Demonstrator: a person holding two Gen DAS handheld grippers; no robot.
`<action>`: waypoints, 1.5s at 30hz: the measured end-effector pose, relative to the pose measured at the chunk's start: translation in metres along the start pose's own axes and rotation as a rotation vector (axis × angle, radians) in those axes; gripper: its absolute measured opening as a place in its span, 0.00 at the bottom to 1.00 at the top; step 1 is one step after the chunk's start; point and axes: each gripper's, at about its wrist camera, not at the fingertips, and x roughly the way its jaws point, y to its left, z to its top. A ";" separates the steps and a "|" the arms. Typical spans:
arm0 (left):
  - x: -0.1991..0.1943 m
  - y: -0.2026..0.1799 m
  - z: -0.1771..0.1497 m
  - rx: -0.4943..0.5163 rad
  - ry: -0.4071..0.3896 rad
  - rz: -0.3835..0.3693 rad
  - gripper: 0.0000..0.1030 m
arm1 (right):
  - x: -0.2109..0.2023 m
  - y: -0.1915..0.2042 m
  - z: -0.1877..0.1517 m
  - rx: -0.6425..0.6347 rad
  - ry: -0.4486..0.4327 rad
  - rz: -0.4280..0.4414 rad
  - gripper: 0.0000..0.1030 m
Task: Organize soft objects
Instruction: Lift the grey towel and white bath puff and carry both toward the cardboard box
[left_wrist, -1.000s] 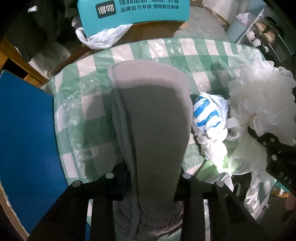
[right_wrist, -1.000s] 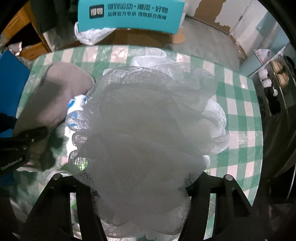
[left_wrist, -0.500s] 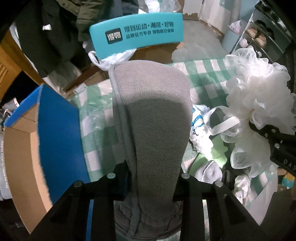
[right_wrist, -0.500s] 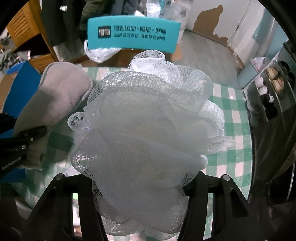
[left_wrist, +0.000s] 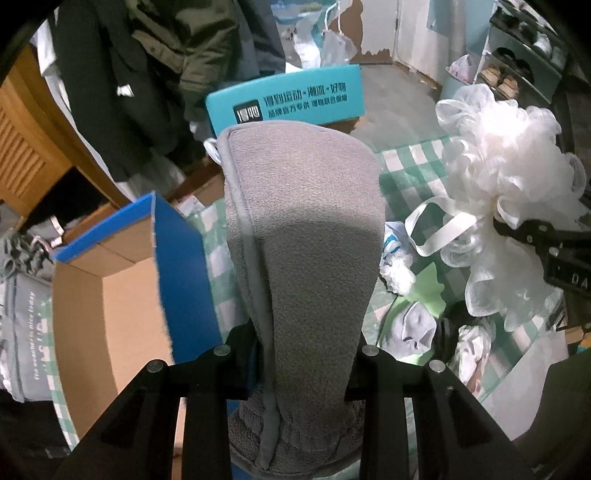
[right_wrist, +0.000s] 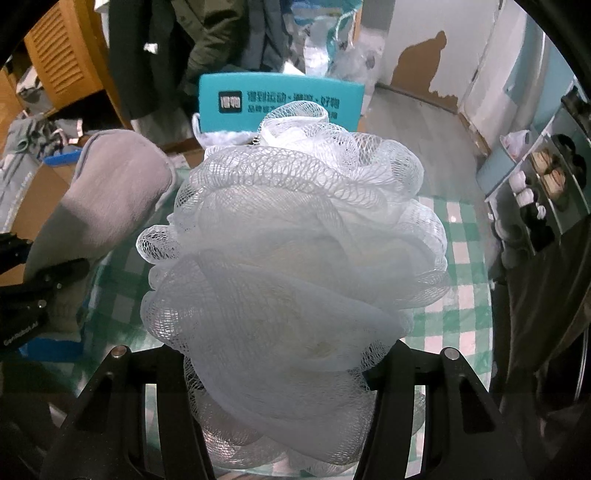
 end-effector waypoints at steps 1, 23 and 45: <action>-0.004 0.001 -0.001 0.004 -0.008 0.002 0.31 | -0.002 0.002 0.000 -0.006 -0.005 0.001 0.52; -0.042 0.031 -0.023 -0.025 -0.077 0.026 0.31 | -0.033 0.042 0.010 -0.089 -0.074 0.061 0.51; -0.064 0.099 -0.050 -0.153 -0.117 0.059 0.31 | -0.042 0.112 0.035 -0.166 -0.107 0.135 0.51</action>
